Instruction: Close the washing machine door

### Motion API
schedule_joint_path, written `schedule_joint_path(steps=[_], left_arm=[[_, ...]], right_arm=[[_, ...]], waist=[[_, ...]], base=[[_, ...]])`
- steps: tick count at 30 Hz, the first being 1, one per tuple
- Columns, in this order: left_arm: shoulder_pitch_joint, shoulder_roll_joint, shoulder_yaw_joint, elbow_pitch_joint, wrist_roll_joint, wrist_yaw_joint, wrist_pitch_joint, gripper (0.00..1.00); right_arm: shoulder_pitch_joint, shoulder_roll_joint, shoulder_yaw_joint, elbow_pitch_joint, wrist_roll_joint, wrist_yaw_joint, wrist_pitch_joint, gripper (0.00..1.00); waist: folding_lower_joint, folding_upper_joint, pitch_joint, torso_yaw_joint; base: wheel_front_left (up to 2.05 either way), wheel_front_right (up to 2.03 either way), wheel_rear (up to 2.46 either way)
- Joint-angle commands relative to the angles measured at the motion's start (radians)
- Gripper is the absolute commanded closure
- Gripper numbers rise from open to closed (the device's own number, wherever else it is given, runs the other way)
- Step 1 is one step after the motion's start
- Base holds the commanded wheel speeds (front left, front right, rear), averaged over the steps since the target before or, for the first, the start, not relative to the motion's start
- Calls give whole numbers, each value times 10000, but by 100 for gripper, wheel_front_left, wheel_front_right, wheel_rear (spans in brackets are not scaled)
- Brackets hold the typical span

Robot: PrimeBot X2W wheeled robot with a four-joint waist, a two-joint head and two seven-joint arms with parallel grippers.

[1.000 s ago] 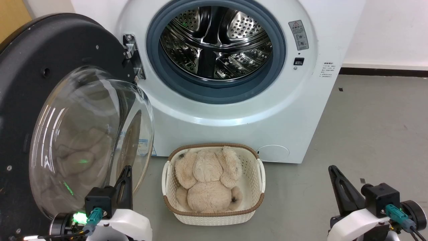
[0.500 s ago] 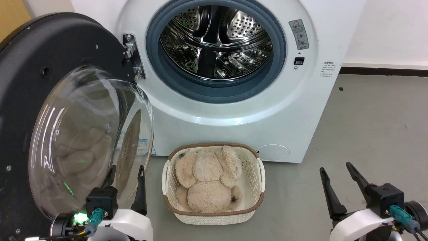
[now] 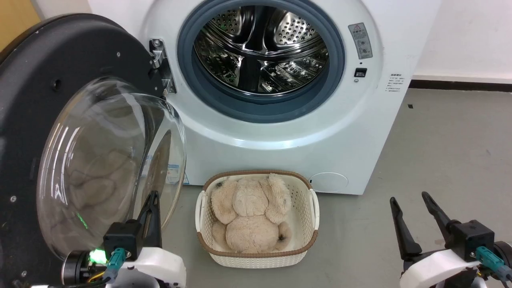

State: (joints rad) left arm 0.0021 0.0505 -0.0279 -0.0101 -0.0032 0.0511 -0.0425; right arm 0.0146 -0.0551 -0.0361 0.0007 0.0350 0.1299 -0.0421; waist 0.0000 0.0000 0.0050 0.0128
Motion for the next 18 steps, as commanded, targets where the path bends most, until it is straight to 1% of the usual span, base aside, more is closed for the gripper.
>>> schedule_joint_path(steps=[1,10,18], left_arm=[[-174,32,-44,-80,-19,58,-86,100],[-665,154,-244,-490,24,53,-274,100],[-1173,242,-365,-961,-13,90,-441,100]], right_arm=[[-41,10,-54,32,76,2,-90,0],[-43,13,-224,48,208,2,-278,0],[-54,16,-406,58,312,3,-445,0]], waist=[[0,0,0,21],[0,0,32,336],[0,0,98,803]], base=[[0,0,0],[0,0,0],[0,0,0]])
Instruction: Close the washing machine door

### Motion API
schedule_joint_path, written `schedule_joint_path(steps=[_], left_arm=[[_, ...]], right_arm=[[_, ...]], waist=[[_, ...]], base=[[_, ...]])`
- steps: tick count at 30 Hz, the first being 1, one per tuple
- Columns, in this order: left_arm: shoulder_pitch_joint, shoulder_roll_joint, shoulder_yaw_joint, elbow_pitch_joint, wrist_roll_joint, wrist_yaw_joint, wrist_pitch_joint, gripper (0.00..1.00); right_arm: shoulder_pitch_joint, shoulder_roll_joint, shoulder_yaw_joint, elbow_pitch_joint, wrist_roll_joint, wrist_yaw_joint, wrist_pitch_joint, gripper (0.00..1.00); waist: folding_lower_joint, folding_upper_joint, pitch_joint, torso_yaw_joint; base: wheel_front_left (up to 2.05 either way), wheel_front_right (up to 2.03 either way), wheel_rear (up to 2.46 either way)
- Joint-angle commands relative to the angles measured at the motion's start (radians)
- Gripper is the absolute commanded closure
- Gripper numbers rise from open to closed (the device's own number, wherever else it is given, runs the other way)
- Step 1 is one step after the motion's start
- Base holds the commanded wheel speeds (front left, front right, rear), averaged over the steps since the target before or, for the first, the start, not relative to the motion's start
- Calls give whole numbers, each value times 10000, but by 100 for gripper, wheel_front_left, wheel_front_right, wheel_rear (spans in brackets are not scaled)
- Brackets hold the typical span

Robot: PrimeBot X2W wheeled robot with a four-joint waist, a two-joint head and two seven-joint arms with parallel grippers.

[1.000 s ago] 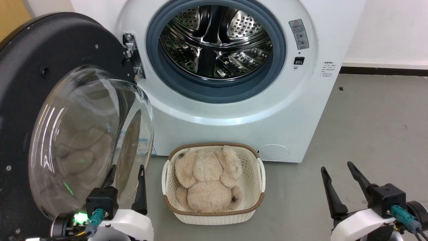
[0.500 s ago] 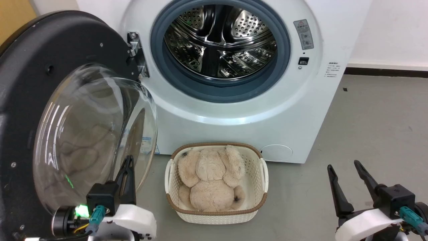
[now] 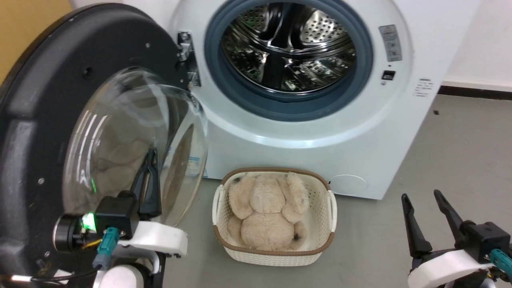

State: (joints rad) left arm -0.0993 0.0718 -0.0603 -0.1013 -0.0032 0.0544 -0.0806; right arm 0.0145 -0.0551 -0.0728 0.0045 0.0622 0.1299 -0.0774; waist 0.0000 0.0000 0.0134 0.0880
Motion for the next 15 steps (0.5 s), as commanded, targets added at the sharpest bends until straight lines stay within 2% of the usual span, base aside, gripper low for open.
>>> schedule_joint_path(steps=[1,15], left_arm=[[-218,39,-46,-119,-24,62,-80,100],[-950,82,253,-1180,-273,35,-374,100]], right_arm=[[-57,17,-59,18,51,3,-113,0],[-128,22,-354,15,156,4,-407,0]], waist=[[0,0,24,121],[0,0,146,1250]], base=[[0,0,0],[0,0,0]])
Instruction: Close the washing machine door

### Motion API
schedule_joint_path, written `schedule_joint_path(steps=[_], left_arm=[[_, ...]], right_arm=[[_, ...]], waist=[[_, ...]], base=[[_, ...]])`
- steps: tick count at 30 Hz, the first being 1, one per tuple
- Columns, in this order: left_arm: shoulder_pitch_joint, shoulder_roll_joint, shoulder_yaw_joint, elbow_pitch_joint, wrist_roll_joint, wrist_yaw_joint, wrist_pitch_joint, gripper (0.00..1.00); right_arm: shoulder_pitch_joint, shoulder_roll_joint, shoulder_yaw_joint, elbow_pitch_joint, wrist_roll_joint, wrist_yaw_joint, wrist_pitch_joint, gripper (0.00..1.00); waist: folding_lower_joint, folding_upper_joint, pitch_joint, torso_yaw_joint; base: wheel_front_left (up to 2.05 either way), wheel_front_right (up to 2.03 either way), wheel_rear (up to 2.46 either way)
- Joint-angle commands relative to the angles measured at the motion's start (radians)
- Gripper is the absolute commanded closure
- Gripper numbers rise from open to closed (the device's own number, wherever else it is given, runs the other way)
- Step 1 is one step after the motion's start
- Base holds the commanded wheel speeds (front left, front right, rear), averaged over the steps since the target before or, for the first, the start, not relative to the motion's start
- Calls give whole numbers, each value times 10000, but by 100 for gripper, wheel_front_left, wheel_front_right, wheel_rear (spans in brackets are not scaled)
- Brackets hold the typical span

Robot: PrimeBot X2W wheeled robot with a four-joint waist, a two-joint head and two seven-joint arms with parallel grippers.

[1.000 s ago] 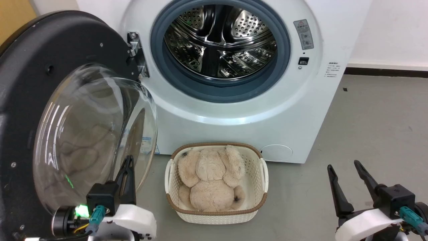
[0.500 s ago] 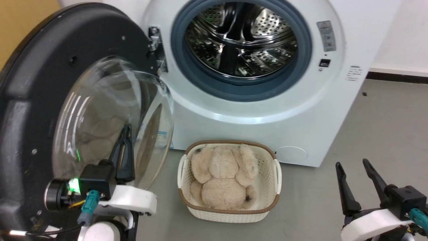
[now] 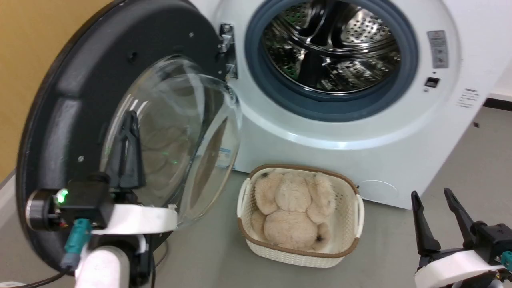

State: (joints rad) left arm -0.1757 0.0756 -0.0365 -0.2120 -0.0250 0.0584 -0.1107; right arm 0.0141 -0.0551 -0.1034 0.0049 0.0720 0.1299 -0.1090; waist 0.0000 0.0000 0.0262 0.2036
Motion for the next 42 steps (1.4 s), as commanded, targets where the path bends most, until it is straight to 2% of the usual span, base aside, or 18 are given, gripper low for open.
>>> schedule_joint_path(steps=[1,14,19,24,28,34,39,42], left_arm=[[-247,44,69,-153,-77,-21,-94,100],[-895,-19,1246,-1321,-399,-255,-366,100],[-1123,-97,2256,-1578,-899,-459,-470,100],[-1340,-200,3546,-1535,-1732,-866,-575,100],[-1425,-242,4430,-1098,-2600,-1194,-658,100],[-1528,-252,5639,209,-4277,-1427,-783,100],[-1531,-253,6065,1717,-5702,-1558,-888,100],[-1494,-253,5911,2378,-6844,-1597,-949,100]], right_arm=[[-126,23,-70,16,67,4,-112,0],[-318,28,-92,132,191,4,-383,0],[-430,30,-75,201,216,5,-487,0],[-491,32,-89,251,251,5,-592,0],[-530,33,-123,280,267,5,-675,0],[-575,36,-239,306,249,6,-801,0],[-600,37,-344,320,240,6,-905,0],[-611,39,-399,319,242,6,-968,0]], waist=[[0,0,25,177],[0,0,229,997],[0,0,321,1244],[0,0,381,1477],[0,0,436,1656],[0,0,547,1923],[0,0,637,2149],[0,0,686,2285]], base=[[0,0,0],[0,0,0],[0,0,0],[0,0,0],[0,0,0],[0,0,0],[0,0,0],[0,0,0]])
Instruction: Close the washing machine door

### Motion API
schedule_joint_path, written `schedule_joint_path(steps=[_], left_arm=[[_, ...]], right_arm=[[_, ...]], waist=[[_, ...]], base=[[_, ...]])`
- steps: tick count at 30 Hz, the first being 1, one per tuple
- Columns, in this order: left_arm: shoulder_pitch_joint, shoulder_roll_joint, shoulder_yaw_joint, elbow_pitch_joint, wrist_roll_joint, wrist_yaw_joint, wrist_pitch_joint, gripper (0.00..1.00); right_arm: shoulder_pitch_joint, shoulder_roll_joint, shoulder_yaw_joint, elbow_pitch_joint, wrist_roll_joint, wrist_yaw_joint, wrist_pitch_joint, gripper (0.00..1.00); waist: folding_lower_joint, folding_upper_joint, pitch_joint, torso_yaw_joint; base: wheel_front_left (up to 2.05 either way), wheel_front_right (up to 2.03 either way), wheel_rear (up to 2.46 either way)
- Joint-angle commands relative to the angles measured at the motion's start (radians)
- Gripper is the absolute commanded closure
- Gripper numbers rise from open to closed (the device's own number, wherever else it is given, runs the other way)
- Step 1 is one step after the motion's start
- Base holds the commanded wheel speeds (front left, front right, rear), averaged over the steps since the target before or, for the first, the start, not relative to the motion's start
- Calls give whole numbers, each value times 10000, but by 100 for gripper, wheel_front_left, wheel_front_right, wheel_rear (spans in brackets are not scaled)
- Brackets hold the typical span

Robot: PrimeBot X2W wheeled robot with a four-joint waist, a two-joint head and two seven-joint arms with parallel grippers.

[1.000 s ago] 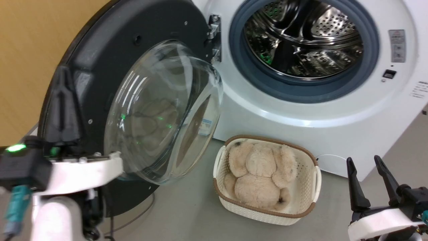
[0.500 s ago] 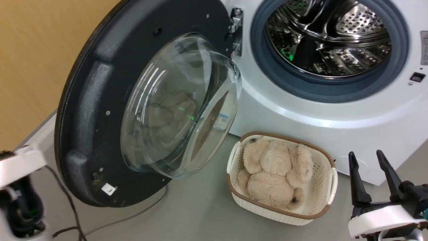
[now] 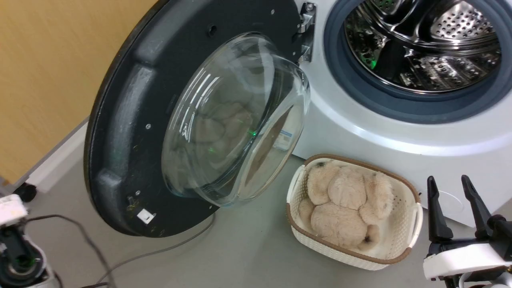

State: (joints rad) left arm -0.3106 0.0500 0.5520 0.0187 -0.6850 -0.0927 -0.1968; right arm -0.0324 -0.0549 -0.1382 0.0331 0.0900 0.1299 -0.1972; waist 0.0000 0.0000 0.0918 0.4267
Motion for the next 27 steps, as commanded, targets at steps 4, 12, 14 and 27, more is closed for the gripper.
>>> schedule_joint_path(steps=[4,12,14,27], left_arm=[[-45,41,-226,918,-1906,-131,-58,100],[-212,319,-599,2781,-4968,-218,1189,100],[-294,371,-779,3099,-5623,-240,1690,100],[-594,392,-1549,3888,-8770,-370,4842,100]], right_arm=[[-155,38,-147,17,38,6,-170,0],[-162,41,-349,-62,21,7,-336,0],[-161,42,-424,-91,9,7,-378,0],[-283,47,-723,-227,-58,8,-629,0]], waist=[[0,0,127,233],[0,0,345,563],[0,0,409,649],[0,0,887,1054]], base=[[0,0,0],[0,0,0],[0,0,0],[0,0,0]])
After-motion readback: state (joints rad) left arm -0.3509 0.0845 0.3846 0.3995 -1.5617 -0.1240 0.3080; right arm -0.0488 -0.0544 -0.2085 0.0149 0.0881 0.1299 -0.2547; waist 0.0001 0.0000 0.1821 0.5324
